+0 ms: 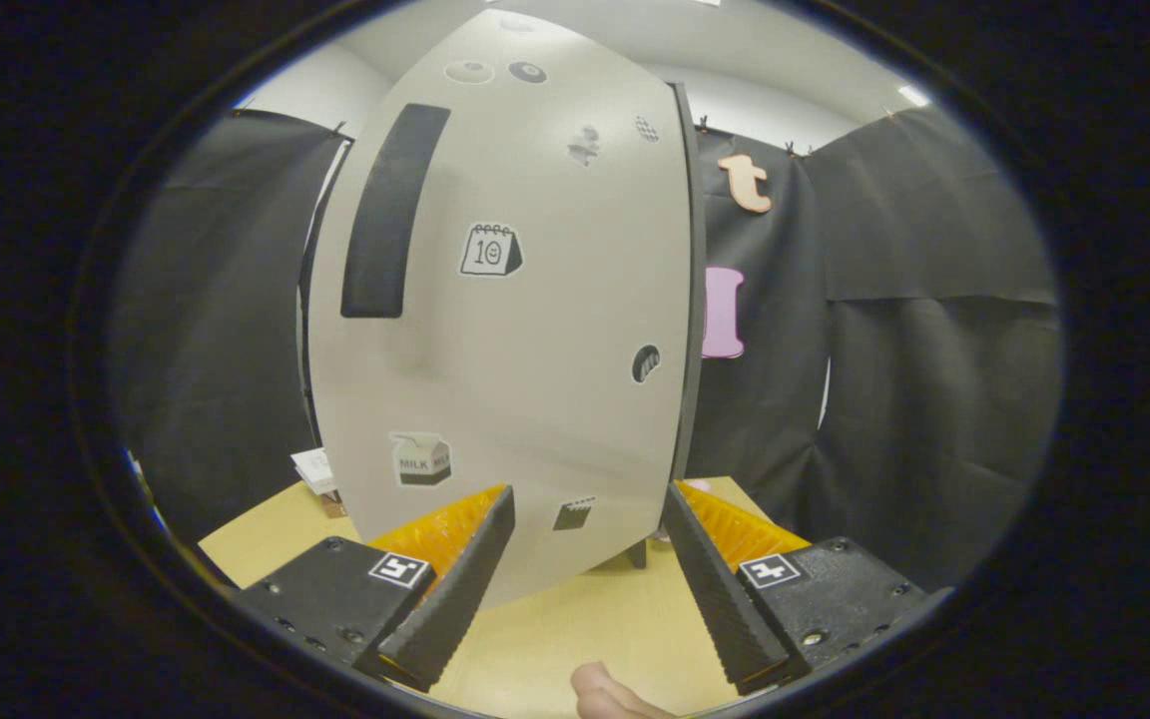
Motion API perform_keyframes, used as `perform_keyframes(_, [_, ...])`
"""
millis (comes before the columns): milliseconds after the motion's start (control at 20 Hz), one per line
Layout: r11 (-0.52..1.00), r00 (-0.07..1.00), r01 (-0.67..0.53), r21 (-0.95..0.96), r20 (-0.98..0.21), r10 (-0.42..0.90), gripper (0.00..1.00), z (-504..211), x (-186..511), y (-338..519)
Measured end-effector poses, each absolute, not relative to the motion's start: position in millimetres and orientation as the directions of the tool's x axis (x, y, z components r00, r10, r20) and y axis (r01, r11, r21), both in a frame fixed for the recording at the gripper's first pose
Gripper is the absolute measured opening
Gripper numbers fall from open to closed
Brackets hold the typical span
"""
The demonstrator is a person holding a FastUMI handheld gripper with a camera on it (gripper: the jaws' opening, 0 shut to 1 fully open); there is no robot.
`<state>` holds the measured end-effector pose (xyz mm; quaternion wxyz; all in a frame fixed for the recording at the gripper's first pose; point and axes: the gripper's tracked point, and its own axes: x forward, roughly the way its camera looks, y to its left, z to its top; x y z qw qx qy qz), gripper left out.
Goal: Open the shoe cabinet door, grab the shoes and put them into the shoe cabinet, then close the shoe cabinet door.
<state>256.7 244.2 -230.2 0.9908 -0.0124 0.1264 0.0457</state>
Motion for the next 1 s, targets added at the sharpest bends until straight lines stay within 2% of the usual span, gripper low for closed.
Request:
perform_keyframes(450, [0.999, 0.977, -0.037, -0.015, -0.211, 0.033, 0.98, -214.0, 209.3, 202.2])
perform_keyframes(1000, [0.999, 0.994, -0.007, -0.049, -0.105, 0.002, 0.98, -141.8, 123.5, 169.3])
